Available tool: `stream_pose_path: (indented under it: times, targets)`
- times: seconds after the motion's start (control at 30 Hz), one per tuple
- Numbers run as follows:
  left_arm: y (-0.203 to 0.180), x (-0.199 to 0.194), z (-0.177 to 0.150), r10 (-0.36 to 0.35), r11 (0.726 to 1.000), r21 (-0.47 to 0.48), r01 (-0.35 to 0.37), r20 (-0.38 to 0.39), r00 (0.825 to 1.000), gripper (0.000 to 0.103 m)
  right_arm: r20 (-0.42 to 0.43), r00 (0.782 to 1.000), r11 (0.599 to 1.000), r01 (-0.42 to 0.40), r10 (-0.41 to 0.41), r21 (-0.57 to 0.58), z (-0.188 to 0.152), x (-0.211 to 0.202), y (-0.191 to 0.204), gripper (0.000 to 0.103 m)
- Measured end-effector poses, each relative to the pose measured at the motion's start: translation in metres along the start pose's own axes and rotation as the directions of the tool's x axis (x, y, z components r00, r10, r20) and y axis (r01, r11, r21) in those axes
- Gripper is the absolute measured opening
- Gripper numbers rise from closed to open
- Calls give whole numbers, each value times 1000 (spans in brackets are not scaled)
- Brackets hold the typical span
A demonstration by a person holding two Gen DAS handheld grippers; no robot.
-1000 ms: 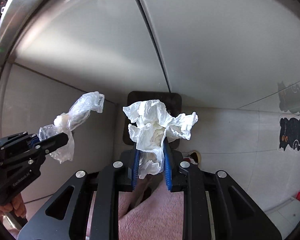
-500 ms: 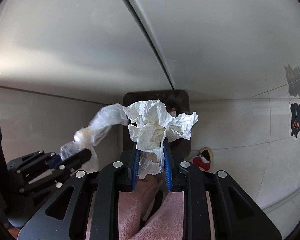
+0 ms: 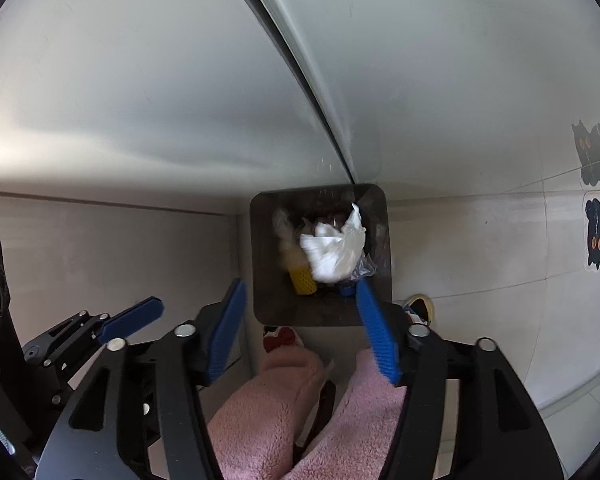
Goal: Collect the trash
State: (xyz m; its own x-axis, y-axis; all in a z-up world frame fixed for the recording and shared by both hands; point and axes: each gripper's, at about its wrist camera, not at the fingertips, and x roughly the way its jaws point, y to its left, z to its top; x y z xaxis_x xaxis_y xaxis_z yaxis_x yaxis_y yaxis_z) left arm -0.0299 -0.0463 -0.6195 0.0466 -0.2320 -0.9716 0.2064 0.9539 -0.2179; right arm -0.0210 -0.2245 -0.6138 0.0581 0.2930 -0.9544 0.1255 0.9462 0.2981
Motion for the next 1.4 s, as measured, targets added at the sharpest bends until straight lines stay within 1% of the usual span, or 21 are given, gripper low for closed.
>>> stream_pose_path:
  times: [0.07,0.1,0.13,0.17,0.2,0.23,0.27,0.4,0.47,0.5,0.57,0.73,0.83,0.9,0.97,1.03,1.13,1.23,1.3,1.33,1.4]
  targets:
    - [1,-6,1,4,1000,1,-4,6,1000,71,9,1000,1000,9,-9,-5,0,-1,2,78]
    - [2,-9,1,4,1000,-1,-4,10,1000,73,15,1000,1000,16,-15,-10,1,-4,3,81]
    - [1,-12,2,5,1000,-4,-5,15,1000,77,23,999,1000,26,-26,-16,0,-7,4,88]
    - [2,-16,2,5,1000,-4,-5,20,1000,80,31,999,999,34,-34,-21,1,-17,10,90]
    - [2,-20,4,3,1000,-4,-3,27,1000,81,37,999,999,38,-37,-28,1,-22,12,92]
    - [1,-26,4,3,1000,-4,-3,36,999,83,42,998,999,39,-38,-32,0,-27,13,96]
    - [1,-31,3,6,1000,-3,-6,43,999,86,46,998,999,40,-38,-36,0,-31,15,97]
    - [-4,-61,2,13,1000,4,-13,82,997,87,69,997,998,47,-43,-50,-3,-56,16,97]
    - [-7,-82,-2,18,1000,9,-19,110,994,89,88,995,997,55,-50,-58,-6,-73,20,100]
    - [-7,-92,-3,18,1000,11,-19,124,992,90,98,994,996,61,-55,-64,-7,-83,21,100]
    - [-9,-115,-6,22,1000,12,-24,152,988,94,117,991,995,66,-57,-72,-10,-102,20,100]
    - [-15,-177,-8,47,999,12,-51,226,973,95,159,986,995,57,-44,-77,-18,-156,20,100]
    - [-19,-218,-6,58,998,19,-66,280,958,95,173,984,995,62,-47,-83,-21,-191,24,100]
    - [-22,-245,-6,67,997,21,-78,317,946,95,200,978,992,86,-66,-92,-24,-212,29,100]
    - [-25,-267,-3,85,995,27,-100,343,935,95,238,968,988,110,-82,-106,-25,-233,37,100]
    - [-27,-291,2,91,994,26,-108,368,925,95,293,952,982,136,-93,-130,-26,-257,46,100]
    - [-30,-325,4,110,992,12,-127,425,899,95,357,929,973,168,-102,-160,-25,-288,60,100]
    - [-33,-359,5,131,989,-9,-145,483,866,95,413,906,969,176,-92,-172,-22,-319,71,100]
    - [-36,-381,6,141,988,-15,-154,505,852,95,440,895,968,175,-80,-180,-20,-338,77,100]
    - [-37,-391,8,147,987,-18,-161,521,841,95,464,883,968,175,-73,-181,-20,-348,80,100]
    - [-40,-411,10,167,983,-29,-183,561,811,95,502,861,965,190,-76,-179,-17,-368,86,100]
